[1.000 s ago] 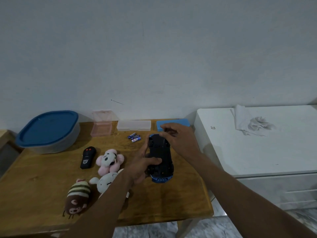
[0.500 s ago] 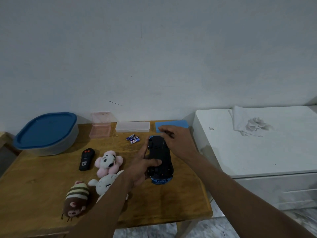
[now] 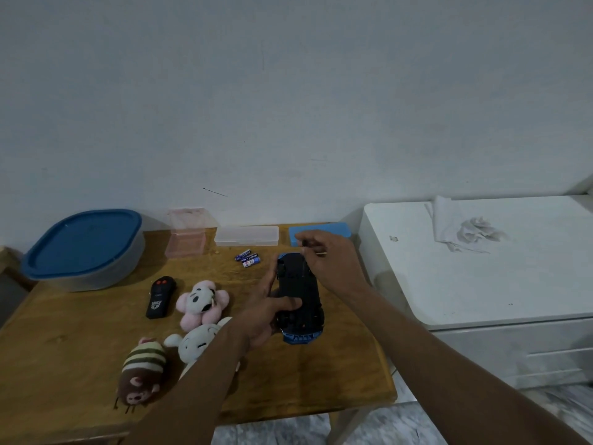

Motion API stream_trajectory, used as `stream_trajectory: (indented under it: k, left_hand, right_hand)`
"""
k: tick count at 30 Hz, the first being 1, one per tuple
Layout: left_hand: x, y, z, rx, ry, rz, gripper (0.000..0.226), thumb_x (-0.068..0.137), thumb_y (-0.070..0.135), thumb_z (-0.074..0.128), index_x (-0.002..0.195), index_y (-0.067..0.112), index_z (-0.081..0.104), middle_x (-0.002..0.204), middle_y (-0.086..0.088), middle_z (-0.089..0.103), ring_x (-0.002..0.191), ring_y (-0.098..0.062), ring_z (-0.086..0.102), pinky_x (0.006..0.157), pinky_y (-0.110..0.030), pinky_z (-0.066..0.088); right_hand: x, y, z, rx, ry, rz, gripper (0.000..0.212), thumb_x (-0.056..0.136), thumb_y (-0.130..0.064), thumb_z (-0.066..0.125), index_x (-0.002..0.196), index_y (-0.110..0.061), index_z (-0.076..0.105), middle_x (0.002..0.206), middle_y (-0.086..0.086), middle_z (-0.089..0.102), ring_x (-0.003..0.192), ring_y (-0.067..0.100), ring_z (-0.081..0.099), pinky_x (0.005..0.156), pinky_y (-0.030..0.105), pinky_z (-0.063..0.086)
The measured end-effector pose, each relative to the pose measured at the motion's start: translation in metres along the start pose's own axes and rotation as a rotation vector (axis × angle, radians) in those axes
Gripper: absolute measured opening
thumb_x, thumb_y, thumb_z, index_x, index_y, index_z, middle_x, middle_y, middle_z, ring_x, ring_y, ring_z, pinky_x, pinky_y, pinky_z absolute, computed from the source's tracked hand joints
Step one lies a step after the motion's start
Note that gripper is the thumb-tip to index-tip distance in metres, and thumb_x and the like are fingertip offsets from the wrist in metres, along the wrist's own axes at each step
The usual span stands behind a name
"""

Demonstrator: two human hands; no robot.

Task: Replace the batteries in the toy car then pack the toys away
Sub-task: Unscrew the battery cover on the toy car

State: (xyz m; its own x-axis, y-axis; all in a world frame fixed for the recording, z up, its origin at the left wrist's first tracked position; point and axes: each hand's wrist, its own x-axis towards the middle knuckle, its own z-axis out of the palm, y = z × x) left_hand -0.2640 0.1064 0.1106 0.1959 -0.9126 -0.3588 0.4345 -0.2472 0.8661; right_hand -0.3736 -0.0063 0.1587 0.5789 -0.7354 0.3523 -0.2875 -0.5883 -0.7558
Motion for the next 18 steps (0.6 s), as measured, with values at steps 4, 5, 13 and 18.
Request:
stream_trajectory:
  k: [4, 5, 13, 18]
  left_hand:
    - [0.001, -0.004, -0.002, 0.018, -0.009, 0.003, 0.097, 0.084, -0.015, 0.056, 0.143, 0.055, 0.024, 0.129, -0.007, 0.063, 0.118, -0.038, 0.058, 0.1, -0.062, 0.042]
    - [0.001, -0.005, -0.003, 0.019, -0.015, 0.006, 0.097, 0.084, -0.016, 0.056, 0.143, 0.055, 0.024, 0.128, -0.008, 0.063, 0.118, -0.038, 0.058, 0.1, -0.062, 0.041]
    - [0.002, -0.015, -0.003, 0.014, -0.029, -0.021, 0.098, 0.083, -0.016, 0.058, 0.142, 0.056, 0.024, 0.128, -0.009, 0.063, 0.117, -0.038, 0.058, 0.098, -0.061, 0.043]
    - [0.001, -0.029, -0.002, -0.006, -0.002, -0.073, 0.101, 0.081, -0.017, 0.058, 0.144, 0.053, 0.021, 0.124, -0.003, 0.065, 0.118, -0.037, 0.057, 0.101, -0.06, 0.041]
  right_hand:
    - [-0.002, 0.001, -0.001, -0.007, 0.038, 0.038, 0.02, 0.087, -0.014, 0.067, 0.107, -0.018, 0.071, 0.097, -0.004, 0.069, 0.086, 0.008, 0.064, 0.079, 0.016, 0.053]
    - [-0.002, 0.0, -0.002, -0.008, 0.03, 0.051, 0.02, 0.088, -0.012, 0.064, 0.107, -0.017, 0.071, 0.1, -0.003, 0.071, 0.09, 0.007, 0.064, 0.081, 0.013, 0.051]
    - [-0.01, 0.007, -0.002, -0.013, 0.0, 0.114, 0.015, 0.087, -0.011, 0.065, 0.1, -0.016, 0.069, 0.093, -0.01, 0.065, 0.087, 0.005, 0.06, 0.069, 0.001, 0.043]
    - [-0.018, 0.022, -0.005, 0.174, 0.056, 0.278, 0.026, 0.086, -0.003, 0.059, 0.105, -0.022, 0.061, 0.099, -0.004, 0.068, 0.092, 0.01, 0.066, 0.082, 0.032, 0.057]
